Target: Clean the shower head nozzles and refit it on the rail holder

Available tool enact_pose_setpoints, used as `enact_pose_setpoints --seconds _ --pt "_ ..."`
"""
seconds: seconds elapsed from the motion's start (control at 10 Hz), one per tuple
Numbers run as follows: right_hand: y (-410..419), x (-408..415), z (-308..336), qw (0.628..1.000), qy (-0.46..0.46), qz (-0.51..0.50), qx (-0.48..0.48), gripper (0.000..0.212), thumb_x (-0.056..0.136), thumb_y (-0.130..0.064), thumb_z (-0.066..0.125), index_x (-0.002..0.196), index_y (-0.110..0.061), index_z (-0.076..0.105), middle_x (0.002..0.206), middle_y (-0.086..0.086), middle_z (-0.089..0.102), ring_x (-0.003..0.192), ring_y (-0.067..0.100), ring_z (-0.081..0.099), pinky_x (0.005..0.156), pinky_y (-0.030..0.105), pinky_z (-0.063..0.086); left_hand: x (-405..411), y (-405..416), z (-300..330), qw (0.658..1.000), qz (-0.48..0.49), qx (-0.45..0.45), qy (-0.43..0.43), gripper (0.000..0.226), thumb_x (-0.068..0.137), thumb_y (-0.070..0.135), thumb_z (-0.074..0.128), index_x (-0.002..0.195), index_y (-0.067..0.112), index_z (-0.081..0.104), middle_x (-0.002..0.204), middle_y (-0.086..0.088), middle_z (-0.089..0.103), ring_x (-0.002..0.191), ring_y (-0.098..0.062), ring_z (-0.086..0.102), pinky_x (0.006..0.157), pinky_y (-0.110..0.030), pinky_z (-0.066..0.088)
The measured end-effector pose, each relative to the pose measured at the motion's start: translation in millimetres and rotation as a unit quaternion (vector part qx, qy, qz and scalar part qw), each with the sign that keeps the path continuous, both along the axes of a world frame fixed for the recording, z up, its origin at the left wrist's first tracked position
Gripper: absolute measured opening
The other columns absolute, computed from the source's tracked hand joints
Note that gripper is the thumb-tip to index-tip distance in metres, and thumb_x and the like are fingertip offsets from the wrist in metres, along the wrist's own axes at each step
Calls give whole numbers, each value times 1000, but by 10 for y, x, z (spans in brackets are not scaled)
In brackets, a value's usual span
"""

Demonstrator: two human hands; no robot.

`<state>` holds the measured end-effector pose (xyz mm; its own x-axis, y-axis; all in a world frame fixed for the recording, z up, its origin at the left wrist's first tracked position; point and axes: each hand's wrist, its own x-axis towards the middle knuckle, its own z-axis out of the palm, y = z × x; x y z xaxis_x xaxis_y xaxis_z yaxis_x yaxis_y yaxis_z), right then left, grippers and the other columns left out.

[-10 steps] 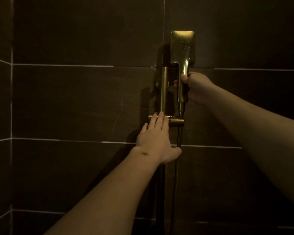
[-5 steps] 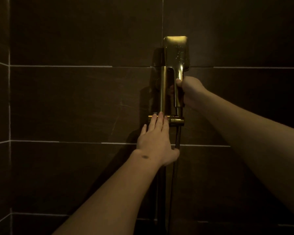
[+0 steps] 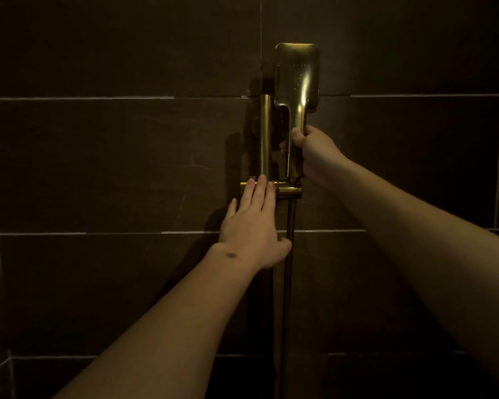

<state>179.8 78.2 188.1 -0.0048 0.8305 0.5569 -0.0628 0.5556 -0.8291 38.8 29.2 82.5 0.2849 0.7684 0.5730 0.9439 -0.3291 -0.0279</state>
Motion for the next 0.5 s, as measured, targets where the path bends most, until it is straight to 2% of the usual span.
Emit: enact_pose_setpoints --seconds 0.1,0.2,0.3,0.4,0.5 --pt "24 -20 -32 1000 -17 -5 14 15 103 -23 41 107 -20 55 96 4 63 94 18 62 94 39 50 -27 29 -3 1000 6 16 22 109 89 53 64 161 20 -12 169 -1 -23 155 -21 -20 127 -51 8" --pt "29 -12 -49 999 -31 -32 29 23 103 -25 40 118 -16 55 97 4 64 94 18 62 89 37 51 -54 35 -10 1000 -5 14 21 109 89 53 63 161 20 -12 168 -1 -24 155 -21 -21 127 -51 7" --pt "-64 -42 -125 997 -57 -42 22 29 102 -23 43 129 -15 50 106 6 64 99 19 62 86 38 50 -44 42 -4 1000 -19 3 4 110 89 53 63 161 20 -13 168 -1 -25 154 -21 -22 127 -51 7" --pt "-267 44 -336 987 -145 -70 0 47 94 -9 56 138 -18 42 115 1 58 101 14 59 84 31 50 -55 -30 21 995 -66 -19 -75 96 92 47 62 163 24 2 170 5 -17 155 -17 -18 124 -54 18" --pt "-684 369 -962 972 -204 -76 -88 49 87 -19 69 131 -27 50 122 2 56 97 11 59 79 30 49 -215 -312 -278 948 -155 -140 -239 46 100 34 55 145 31 50 164 2 30 149 -12 30 114 -37 40"
